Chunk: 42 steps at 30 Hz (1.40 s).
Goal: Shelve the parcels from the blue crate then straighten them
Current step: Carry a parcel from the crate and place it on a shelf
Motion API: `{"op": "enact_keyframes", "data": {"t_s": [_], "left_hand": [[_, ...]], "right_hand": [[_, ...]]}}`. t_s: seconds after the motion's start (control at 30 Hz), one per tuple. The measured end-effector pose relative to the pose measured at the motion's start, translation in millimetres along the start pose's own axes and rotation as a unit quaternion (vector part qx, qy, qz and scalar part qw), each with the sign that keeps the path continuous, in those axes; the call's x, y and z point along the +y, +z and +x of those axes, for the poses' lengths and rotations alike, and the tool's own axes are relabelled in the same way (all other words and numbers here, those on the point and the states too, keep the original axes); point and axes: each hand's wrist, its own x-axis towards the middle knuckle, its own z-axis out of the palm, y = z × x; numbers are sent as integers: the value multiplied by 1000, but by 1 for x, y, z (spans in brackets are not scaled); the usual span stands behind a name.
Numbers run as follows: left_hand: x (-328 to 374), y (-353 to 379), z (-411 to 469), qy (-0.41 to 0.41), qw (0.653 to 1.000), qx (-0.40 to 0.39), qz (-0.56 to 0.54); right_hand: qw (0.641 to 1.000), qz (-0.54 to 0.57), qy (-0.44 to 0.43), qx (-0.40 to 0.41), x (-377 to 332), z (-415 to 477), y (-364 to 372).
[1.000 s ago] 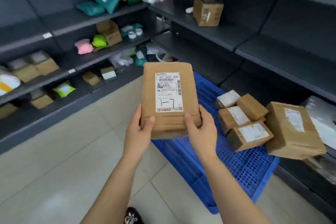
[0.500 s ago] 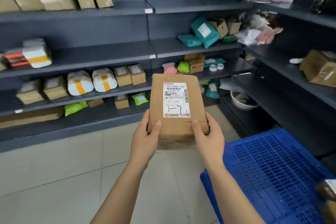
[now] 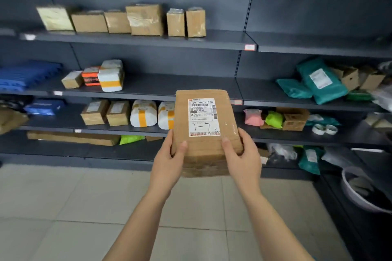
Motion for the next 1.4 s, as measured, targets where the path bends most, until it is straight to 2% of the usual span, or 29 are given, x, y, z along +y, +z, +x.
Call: {"op": "enact_keyframes", "data": {"t_s": [0.47, 0.7, 1.0, 1.17, 1.4], "left_hand": [[-5, -68, 214, -41, 993, 98, 51], [-10, -130, 341, -30, 995, 66, 72], [-30, -180, 483, -18, 990, -11, 138], [-51, -185, 558, -27, 975, 8, 221], [-85, -191, 648, -63, 957, 15, 283]], "right_hand": [[989, -5, -30, -145, -34, 163, 196], [987, 28, -5, -161, -57, 235, 317], [980, 8, 27, -199, -69, 318, 436], [972, -17, 30, -233, -58, 372, 497], [953, -38, 45, -298, -32, 431, 569]]}}
